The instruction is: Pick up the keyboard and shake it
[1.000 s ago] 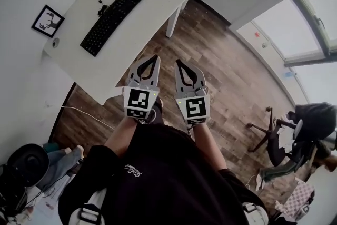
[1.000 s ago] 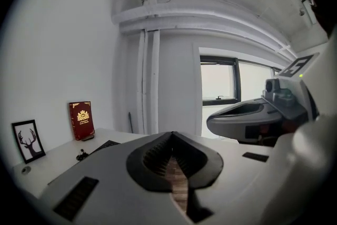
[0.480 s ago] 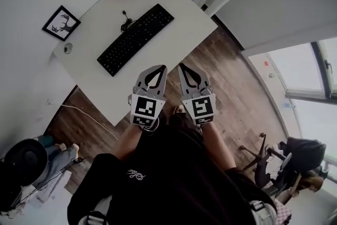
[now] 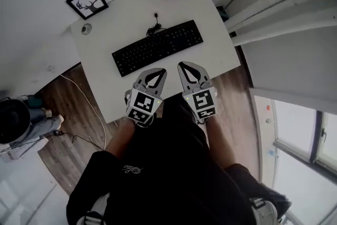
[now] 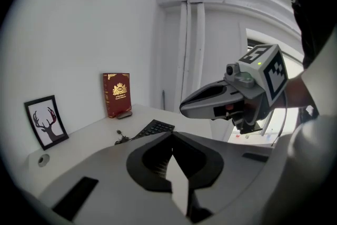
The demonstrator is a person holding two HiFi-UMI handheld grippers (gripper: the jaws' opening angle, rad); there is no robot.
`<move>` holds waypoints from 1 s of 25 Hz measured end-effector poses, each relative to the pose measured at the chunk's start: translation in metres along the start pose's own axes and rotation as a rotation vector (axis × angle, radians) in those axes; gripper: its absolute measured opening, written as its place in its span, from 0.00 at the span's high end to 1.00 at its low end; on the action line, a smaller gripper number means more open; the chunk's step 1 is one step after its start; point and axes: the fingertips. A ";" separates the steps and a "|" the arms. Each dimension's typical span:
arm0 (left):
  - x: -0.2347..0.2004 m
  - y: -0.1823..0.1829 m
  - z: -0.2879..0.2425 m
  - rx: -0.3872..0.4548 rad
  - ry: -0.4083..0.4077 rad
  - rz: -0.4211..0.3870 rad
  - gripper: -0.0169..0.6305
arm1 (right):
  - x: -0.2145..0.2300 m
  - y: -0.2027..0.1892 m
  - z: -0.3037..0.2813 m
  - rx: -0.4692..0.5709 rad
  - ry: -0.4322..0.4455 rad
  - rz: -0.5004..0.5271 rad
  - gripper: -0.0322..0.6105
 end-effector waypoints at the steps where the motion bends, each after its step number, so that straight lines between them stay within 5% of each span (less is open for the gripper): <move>1: -0.010 -0.004 -0.005 -0.029 0.021 -0.007 0.97 | 0.005 -0.006 -0.010 -0.019 0.052 0.008 0.91; 6: -0.053 -0.031 -0.020 -0.217 0.111 -0.023 0.97 | 0.021 -0.026 -0.047 -0.076 0.336 0.069 0.91; 11: -0.092 -0.067 -0.029 -0.423 0.117 -0.053 0.97 | 0.040 -0.050 -0.067 -0.090 0.484 0.072 0.92; 15: -0.106 -0.087 -0.028 -0.560 0.048 -0.068 0.97 | 0.041 -0.069 -0.072 -0.124 0.546 0.052 0.91; 20: -0.128 -0.104 -0.041 -0.747 -0.078 -0.182 0.96 | 0.054 -0.071 -0.081 -0.127 0.593 0.047 0.92; 25: -0.160 -0.127 -0.052 -0.882 -0.258 -0.079 0.53 | 0.074 -0.062 -0.088 -0.140 0.628 0.074 0.92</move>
Point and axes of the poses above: the fingertips, and each gripper's own axes: z backward along the fingers, x to its right, y out of its top, and after that the axes turned 12 degrees about x, right-handed
